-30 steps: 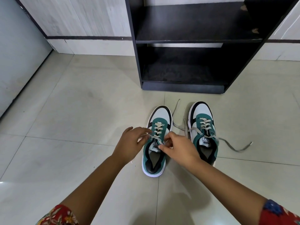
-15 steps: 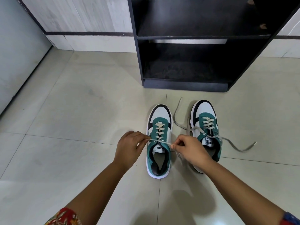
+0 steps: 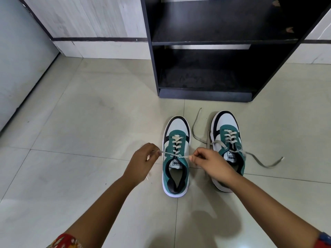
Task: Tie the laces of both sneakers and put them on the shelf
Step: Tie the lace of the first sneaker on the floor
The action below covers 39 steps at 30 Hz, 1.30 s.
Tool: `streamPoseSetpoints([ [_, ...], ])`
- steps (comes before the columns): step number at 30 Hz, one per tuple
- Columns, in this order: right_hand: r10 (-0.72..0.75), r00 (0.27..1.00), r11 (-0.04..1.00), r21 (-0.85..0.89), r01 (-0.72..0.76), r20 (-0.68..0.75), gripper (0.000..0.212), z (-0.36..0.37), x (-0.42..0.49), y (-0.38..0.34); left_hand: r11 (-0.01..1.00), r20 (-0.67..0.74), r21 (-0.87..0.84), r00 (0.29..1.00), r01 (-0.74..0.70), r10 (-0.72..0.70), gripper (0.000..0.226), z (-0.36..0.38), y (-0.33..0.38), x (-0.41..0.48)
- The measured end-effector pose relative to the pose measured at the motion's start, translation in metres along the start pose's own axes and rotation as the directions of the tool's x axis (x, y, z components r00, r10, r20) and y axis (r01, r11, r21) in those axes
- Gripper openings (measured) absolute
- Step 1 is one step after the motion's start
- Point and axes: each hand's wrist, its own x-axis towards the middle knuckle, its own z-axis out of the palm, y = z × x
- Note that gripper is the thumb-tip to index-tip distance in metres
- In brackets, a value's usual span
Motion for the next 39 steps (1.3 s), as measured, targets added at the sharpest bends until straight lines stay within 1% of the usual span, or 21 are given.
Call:
streamPoseSetpoints([
  [1,-0.016,1.000,0.996,0.088,0.016,0.004,0.024,0.000,-0.001,-0.004,0.989,0.015,-0.121,0.996,0.087,-0.086,0.019,-0.001,0.004,0.000],
  [2,-0.032,0.999,0.980,0.195,0.032,-0.002,0.025,0.001,-0.001,-0.008,0.956,0.038,-0.239,0.985,0.170,-0.166,0.021,-0.001,0.010,0.000],
  [4,-0.035,0.999,0.910,0.413,0.035,-0.007,0.031,0.004,-0.001,-0.018,0.863,0.111,-0.418,0.959,0.285,-0.262,0.026,-0.001,0.024,0.002],
  [6,-0.068,0.998,0.807,0.588,0.045,0.016,0.033,0.007,0.001,-0.026,0.744,0.197,-0.571,0.938,0.346,-0.285,0.034,-0.001,0.038,0.007],
  [7,-0.090,0.996,0.753,0.656,0.052,0.025,0.034,0.008,0.003,-0.029,0.681,0.222,-0.637,0.932,0.361,-0.286,0.034,-0.002,0.044,0.010],
  [8,-0.105,0.994,0.705,0.707,0.052,0.031,0.033,0.010,0.003,-0.032,0.637,0.226,-0.681,0.931,0.361,-0.287,0.031,-0.002,0.050,0.012],
  [9,-0.108,0.994,0.670,0.741,0.045,0.036,0.031,0.011,0.004,-0.033,0.620,0.212,-0.703,0.935,0.349,-0.286,0.029,-0.003,0.054,0.013],
  [10,-0.107,0.994,0.655,0.755,0.043,0.037,0.029,0.013,0.005,-0.035,0.629,0.186,-0.705,0.942,0.326,-0.280,0.028,-0.002,0.057,0.014],
  [14,-0.111,0.993,0.672,0.739,0.053,0.029,0.027,0.019,0.011,-0.031,0.719,0.095,-0.658,0.972,0.223,-0.215,0.028,0.004,0.058,0.014],
  [17,-0.096,0.995,0.656,0.753,0.047,0.022,0.028,0.021,0.014,-0.026,0.762,0.092,-0.616,0.979,0.199,-0.182,0.029,0.004,0.057,0.012],
  [19,-0.092,0.996,0.660,0.749,0.052,0.012,0.021,0.023,0.016,-0.022,0.777,0.117,-0.597,0.980,0.197,-0.158,0.029,0.004,0.056,0.010],
  [21,-0.071,0.997,0.665,0.746,0.048,0.000,0.010,0.026,0.019,-0.018,0.774,0.161,-0.601,0.979,0.197,-0.124,0.025,0.004,0.056,0.008],
  [24,-0.083,0.996,0.681,0.728,0.072,-0.020,0.014,0.029,0.021,-0.017,0.774,0.249,-0.590,0.964,0.228,-0.095,0.010,0.005,0.053,0.008],
  [25,-0.103,0.994,0.687,0.721,0.089,-0.025,0.015,0.029,0.021,-0.017,0.768,0.268,-0.587,0.956,0.257,-0.116,0.013,0.006,0.052,0.009],
  [28,-0.166,0.986,0.710,0.691,0.138,-0.027,0.015,0.028,0.021,-0.017,0.727,0.290,-0.593,0.934,0.346,-0.207,0.036,0.007,0.046,0.013],
  [29,-0.188,0.982,0.719,0.679,0.149,-0.017,0.015,0.028,0.022,-0.017,0.718,0.303,-0.592,0.926,0.367,-0.223,0.038,0.007,0.044,0.014],
  [31,-0.215,0.977,0.730,0.666,0.153,0.011,0.014,0.028,0.022,-0.017,0.704,0.336,-0.607,0.922,0.369,-0.194,0.030,0.007,0.043,0.015],
  [33,-0.217,0.976,0.742,0.654,0.149,0.023,0.013,0.028,0.024,-0.016,0.694,0.333,-0.634,0.930,0.341,-0.153,0.016,0.008,0.043,0.015],
  [34,-0.215,0.976,0.751,0.643,0.150,0.023,0.014,0.029,0.025,-0.016,0.692,0.315,-0.640,0.935,0.334,-0.160,0.013,0.008,0.044,0.016],
  [37,-0.229,0.973,0.777,0.606,0.173,0.016,0.022,0.029,0.023,-0.015,0.686,0.241,-0.645,0.942,0.336,-0.235,0.008,0.009,0.044,0.018],
  [39,-0.251,0.968,0.778,0.597,0.197,0.007,0.022,0.028,0.020,-0.016,0.684,0.222,-0.644,0.939,0.343,-0.262,0.008,0.010,0.044,0.020],
])
